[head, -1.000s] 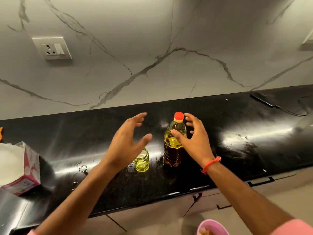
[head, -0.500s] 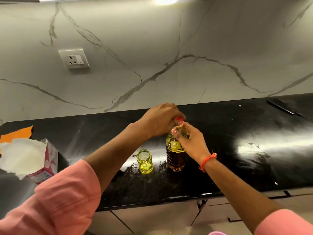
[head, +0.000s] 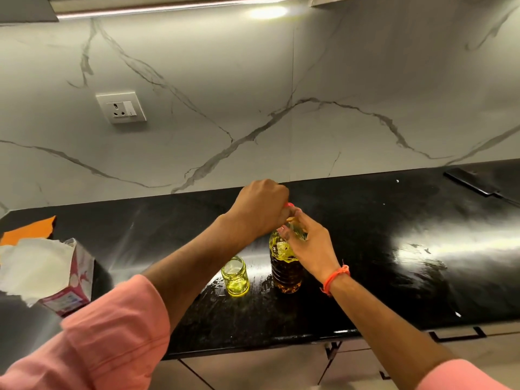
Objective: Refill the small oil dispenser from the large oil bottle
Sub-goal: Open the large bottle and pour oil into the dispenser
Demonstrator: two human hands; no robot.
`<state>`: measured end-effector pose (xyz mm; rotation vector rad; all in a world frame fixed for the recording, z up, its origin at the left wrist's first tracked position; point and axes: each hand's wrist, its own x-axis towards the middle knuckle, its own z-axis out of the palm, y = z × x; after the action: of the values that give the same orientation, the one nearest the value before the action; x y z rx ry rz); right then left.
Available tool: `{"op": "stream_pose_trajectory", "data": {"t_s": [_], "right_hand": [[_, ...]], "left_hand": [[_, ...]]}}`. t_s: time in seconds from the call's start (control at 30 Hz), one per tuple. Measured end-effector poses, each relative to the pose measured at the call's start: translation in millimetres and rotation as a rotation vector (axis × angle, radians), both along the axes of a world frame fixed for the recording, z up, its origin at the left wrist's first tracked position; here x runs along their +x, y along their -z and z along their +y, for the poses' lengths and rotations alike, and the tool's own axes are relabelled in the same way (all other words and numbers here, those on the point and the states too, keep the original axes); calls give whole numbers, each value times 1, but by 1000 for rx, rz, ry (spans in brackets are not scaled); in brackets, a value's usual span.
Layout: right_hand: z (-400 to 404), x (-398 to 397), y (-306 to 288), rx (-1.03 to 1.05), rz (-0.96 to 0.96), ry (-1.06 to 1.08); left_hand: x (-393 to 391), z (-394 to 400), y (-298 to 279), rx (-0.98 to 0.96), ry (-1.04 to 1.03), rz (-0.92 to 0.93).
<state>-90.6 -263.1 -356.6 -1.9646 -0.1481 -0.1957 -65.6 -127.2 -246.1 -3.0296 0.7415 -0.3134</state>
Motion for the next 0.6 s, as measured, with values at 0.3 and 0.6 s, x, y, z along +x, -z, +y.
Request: {"op": "stream_pose_trajectory", "data": {"t_s": [0.3,0.6], "right_hand": [[-4,-4,2,15,17,-26],[-11,-8,18,47,100,-50]], "left_hand": [[-5,13,5,-83,212,238],[-9,8,-9,-71,218,146]]}}
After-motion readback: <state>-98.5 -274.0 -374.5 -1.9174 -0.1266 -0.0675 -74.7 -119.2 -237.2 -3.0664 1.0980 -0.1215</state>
